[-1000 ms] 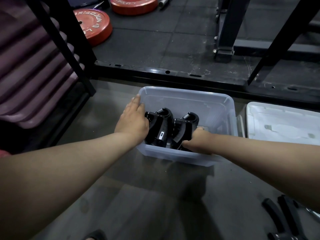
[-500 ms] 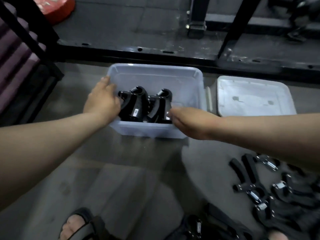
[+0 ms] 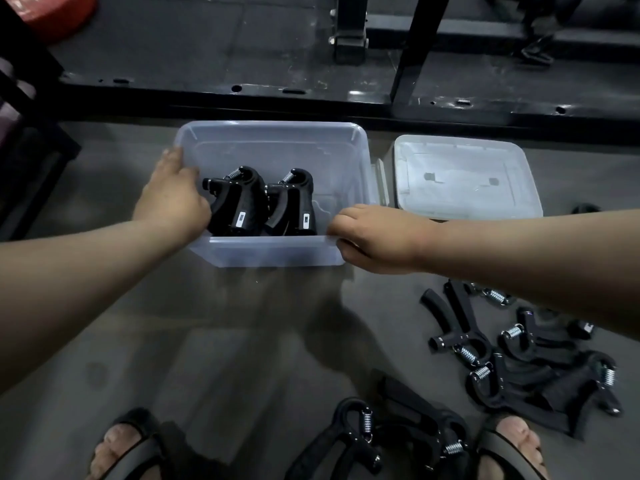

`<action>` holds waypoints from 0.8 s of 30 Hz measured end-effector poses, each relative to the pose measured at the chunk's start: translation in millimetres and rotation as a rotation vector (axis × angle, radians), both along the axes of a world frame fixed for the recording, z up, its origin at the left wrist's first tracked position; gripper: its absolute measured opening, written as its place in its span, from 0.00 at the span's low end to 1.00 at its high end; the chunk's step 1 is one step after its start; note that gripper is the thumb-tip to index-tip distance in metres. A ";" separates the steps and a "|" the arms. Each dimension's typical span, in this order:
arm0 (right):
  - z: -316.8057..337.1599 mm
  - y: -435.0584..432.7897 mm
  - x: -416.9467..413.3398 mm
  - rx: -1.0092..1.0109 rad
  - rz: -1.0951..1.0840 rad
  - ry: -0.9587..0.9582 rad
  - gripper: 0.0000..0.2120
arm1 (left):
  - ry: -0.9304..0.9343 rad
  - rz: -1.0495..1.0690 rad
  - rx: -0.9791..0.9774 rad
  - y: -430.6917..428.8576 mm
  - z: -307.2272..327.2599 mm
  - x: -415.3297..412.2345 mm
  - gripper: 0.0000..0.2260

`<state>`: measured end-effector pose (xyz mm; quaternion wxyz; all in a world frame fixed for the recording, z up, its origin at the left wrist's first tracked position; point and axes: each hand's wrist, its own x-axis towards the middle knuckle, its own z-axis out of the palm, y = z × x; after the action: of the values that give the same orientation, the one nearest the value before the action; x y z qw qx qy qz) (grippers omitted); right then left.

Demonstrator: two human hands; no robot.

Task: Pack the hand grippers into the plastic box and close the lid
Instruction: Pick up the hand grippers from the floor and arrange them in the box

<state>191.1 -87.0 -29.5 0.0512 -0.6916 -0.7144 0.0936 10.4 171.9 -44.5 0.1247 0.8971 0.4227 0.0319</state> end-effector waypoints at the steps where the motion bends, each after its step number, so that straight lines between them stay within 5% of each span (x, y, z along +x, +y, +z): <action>1: -0.4 -4.8 -0.9 -0.003 0.003 -0.005 0.16 | -0.001 -0.005 -0.002 -4.1 0.0 -0.5 0.19; 10: 8.1 -63.0 -22.8 -0.099 -0.060 0.013 0.17 | 0.004 -0.061 -0.022 -66.1 -2.4 -18.7 0.17; 15: 11.9 -94.0 -30.1 -0.242 0.007 0.097 0.09 | 0.021 -0.093 -0.025 -97.9 -4.0 -37.6 0.20; 19: 8.2 -114.9 -11.9 -0.005 0.039 0.100 0.14 | 0.024 -0.102 -0.008 -102.9 -5.7 -41.0 0.21; 22: -10.5 -124.5 10.5 0.220 -0.386 0.175 0.13 | 0.070 -0.136 0.041 -102.5 -8.7 -39.1 0.21; 24: -34.3 -133.2 32.2 0.133 -0.746 0.264 0.10 | 0.089 -0.153 0.067 -102.4 -9.9 -37.8 0.22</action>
<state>223.3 -220.2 -63.8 0.2177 -0.8807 -0.4060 0.1105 -27.4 69.5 -54.4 0.0776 0.9310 0.3567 -0.0037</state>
